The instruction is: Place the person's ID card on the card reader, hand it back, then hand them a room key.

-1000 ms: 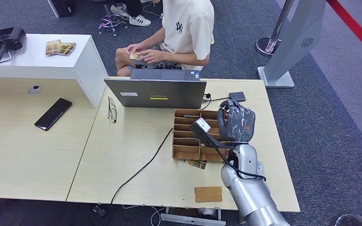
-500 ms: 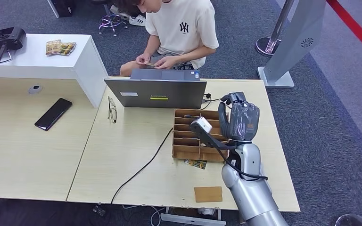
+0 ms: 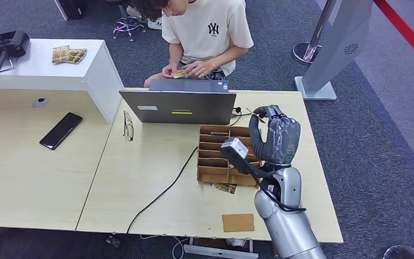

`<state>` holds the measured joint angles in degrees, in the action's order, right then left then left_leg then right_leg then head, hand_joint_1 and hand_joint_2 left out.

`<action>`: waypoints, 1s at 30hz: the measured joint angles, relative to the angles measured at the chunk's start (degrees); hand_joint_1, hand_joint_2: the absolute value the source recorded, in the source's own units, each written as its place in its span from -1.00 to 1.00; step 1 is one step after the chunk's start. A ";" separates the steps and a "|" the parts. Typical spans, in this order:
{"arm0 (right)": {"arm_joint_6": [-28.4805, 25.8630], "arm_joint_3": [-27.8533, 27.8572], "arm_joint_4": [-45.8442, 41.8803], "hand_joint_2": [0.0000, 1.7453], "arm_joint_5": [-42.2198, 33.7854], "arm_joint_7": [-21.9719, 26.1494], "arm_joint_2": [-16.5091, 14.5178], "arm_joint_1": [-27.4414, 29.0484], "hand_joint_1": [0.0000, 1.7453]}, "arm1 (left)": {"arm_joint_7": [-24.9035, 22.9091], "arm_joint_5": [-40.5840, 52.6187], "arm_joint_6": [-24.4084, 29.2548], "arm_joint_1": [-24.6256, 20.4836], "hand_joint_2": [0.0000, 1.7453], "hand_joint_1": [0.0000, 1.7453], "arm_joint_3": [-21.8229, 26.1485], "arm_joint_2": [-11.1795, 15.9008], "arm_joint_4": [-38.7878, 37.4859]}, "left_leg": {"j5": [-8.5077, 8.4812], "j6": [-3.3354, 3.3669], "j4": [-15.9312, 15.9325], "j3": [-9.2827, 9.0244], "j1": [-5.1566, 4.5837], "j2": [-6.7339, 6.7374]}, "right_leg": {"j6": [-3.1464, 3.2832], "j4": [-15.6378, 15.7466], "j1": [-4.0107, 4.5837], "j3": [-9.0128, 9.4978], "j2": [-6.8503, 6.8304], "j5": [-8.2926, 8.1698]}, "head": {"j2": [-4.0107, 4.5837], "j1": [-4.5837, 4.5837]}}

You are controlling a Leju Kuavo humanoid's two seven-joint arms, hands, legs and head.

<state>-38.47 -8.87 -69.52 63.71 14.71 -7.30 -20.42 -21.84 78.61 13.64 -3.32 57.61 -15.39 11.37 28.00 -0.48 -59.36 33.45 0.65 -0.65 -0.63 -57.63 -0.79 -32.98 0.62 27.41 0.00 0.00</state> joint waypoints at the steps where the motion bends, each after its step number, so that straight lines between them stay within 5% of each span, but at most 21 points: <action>1: 0.00 0.00 -0.43 1.00 -0.28 0.41 -0.18 0.22 1.00 | 0.00 0.02 0.04 0.00 1.00 -1.00 0.00 0.00 0.00 | 0.00 0.00 0.00 0.00 0.00 0.00 | 0.00 0.00 0.00 0.00 0.00 0.00 | 0.00 0.00; 20: 0.02 -0.20 -2.68 1.00 -1.75 4.85 -2.87 1.23 1.00 | 0.00 0.66 0.03 0.00 1.00 -1.00 0.00 0.00 0.00 | 0.00 0.00 0.00 0.01 0.00 0.00 | 0.00 0.00 0.00 0.01 0.00 0.00 | 0.00 0.00; 30: 0.04 -5.38 -0.85 1.00 0.21 4.89 -4.88 -0.74 1.00 | 0.00 1.21 -0.46 0.00 1.00 -1.00 0.00 0.00 0.00 | 0.00 0.00 0.01 0.01 0.01 0.00 | 0.00 -0.01 0.01 0.01 -0.01 0.00 | 0.00 0.00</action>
<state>-38.43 -14.25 -70.37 63.92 19.59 -12.18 -21.15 -21.84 79.82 13.19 -3.33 57.61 -15.39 11.37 28.00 -0.48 -59.35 33.45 0.66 -0.65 -0.62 -57.64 -0.78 -32.97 0.62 27.41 0.00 0.00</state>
